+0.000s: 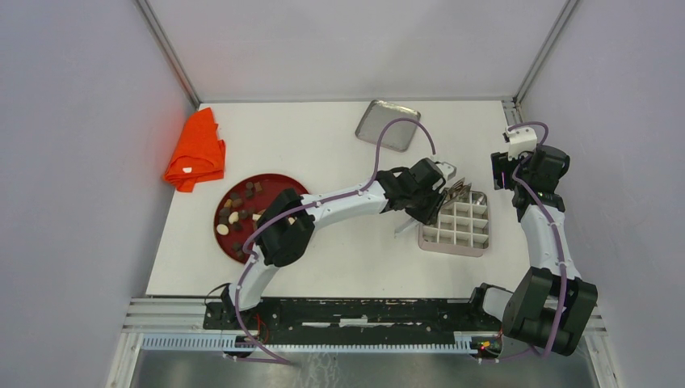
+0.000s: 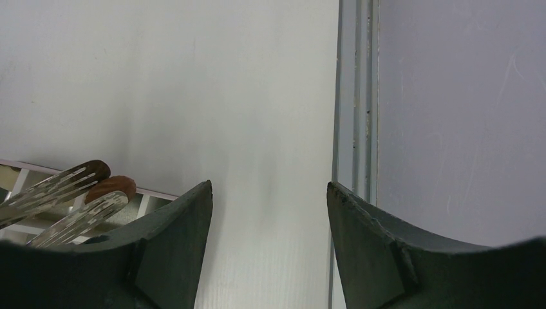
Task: Pack the chocolate
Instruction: Place the fake chocolate in the packing box, then pick up the fake chocolate from the plate.
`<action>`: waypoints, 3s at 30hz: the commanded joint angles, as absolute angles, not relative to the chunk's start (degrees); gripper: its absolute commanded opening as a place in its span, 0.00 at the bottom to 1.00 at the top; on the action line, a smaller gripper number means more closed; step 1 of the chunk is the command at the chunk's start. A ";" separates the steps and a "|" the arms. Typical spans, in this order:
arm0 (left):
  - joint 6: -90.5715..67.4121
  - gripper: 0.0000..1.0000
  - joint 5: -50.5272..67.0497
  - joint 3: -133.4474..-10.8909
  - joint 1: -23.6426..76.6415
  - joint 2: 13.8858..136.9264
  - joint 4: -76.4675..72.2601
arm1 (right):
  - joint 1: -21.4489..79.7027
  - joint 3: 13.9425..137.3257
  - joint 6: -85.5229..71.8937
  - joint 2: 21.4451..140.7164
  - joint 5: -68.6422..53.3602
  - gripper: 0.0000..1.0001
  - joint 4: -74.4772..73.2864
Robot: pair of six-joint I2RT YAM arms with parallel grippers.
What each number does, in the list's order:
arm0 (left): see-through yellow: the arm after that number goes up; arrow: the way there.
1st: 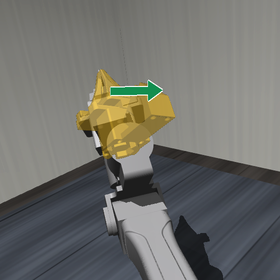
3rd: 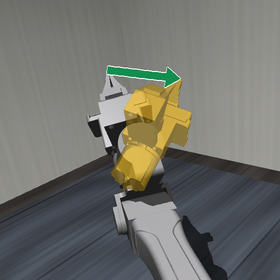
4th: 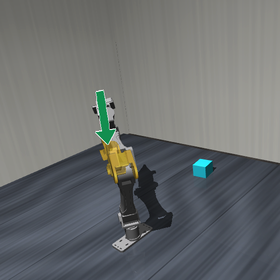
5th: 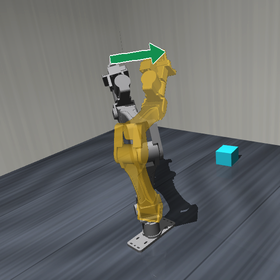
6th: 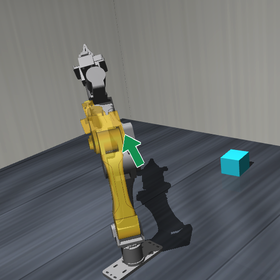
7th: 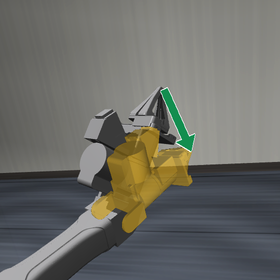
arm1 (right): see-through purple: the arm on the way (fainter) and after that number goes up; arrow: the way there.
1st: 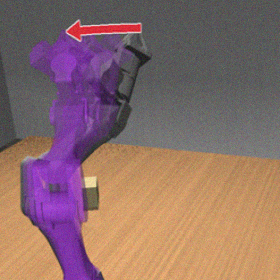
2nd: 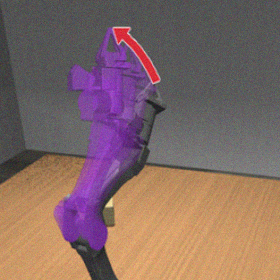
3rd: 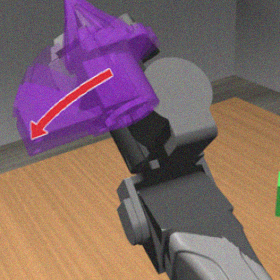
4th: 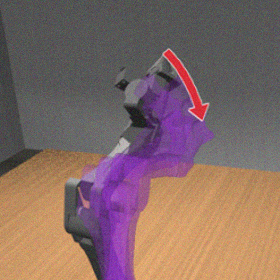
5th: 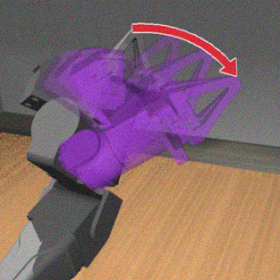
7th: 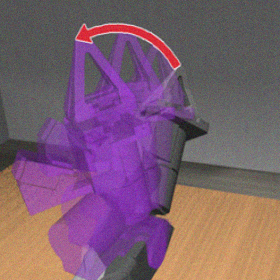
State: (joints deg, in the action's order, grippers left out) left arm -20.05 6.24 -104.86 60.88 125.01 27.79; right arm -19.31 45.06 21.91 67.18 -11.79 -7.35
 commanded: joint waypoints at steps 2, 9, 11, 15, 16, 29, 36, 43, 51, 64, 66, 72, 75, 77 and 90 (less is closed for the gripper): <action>-16.93 0.43 5.80 -108.12 61.18 124.72 27.13 | -19.52 44.65 22.24 66.71 -11.89 0.71 -5.65; -16.88 0.41 6.28 -108.13 61.21 124.63 27.57 | -19.52 44.65 22.23 66.77 -11.82 0.71 -5.65; -16.88 0.41 6.28 -108.02 61.20 124.39 27.68 | -19.56 44.65 22.24 66.71 -11.85 0.71 -5.55; -17.24 0.41 6.06 -107.94 61.24 123.24 27.39 | -19.52 44.65 22.24 66.71 -11.88 0.71 -5.60; -17.51 0.40 6.17 -107.90 61.25 122.73 27.09 | -19.51 44.65 22.24 66.71 -11.94 0.71 -5.68; -21.94 0.39 8.54 -95.28 60.73 107.64 20.73 | -19.55 44.74 23.68 66.76 -15.72 0.71 -6.74; -24.98 0.39 7.50 -82.84 56.83 94.96 27.02 | -19.51 45.79 28.86 66.56 -27.63 0.72 -11.99; -24.91 0.40 5.14 -74.64 47.23 82.82 46.12 | -19.34 47.02 31.20 67.24 -31.82 0.72 -15.17; -23.43 0.40 -4.26 -73.81 39.82 74.19 68.90 | -18.91 47.02 31.24 66.93 -32.08 0.72 -15.12; -27.36 0.41 -10.87 -70.90 39.57 73.89 80.49 | -18.46 46.93 31.31 67.01 -32.26 0.72 -15.16; -27.21 0.42 -11.57 -70.45 39.53 74.23 80.85 | -18.41 46.93 31.36 67.04 -32.17 0.72 -15.13; -25.75 0.43 -10.72 -67.31 39.52 75.18 79.79 | -18.38 46.93 31.42 67.13 -31.99 0.72 -15.19; -25.10 0.43 -10.82 -66.34 39.41 75.86 78.58 | -18.39 46.93 31.46 67.24 -31.99 0.72 -15.16; -24.76 0.43 -10.81 -66.48 39.35 76.46 78.03 | -18.38 46.93 31.46 67.33 -31.99 0.72 -15.16; -22.99 0.45 -11.99 -67.32 38.71 79.35 76.87 | -18.37 46.93 31.61 67.69 -31.65 0.72 -15.29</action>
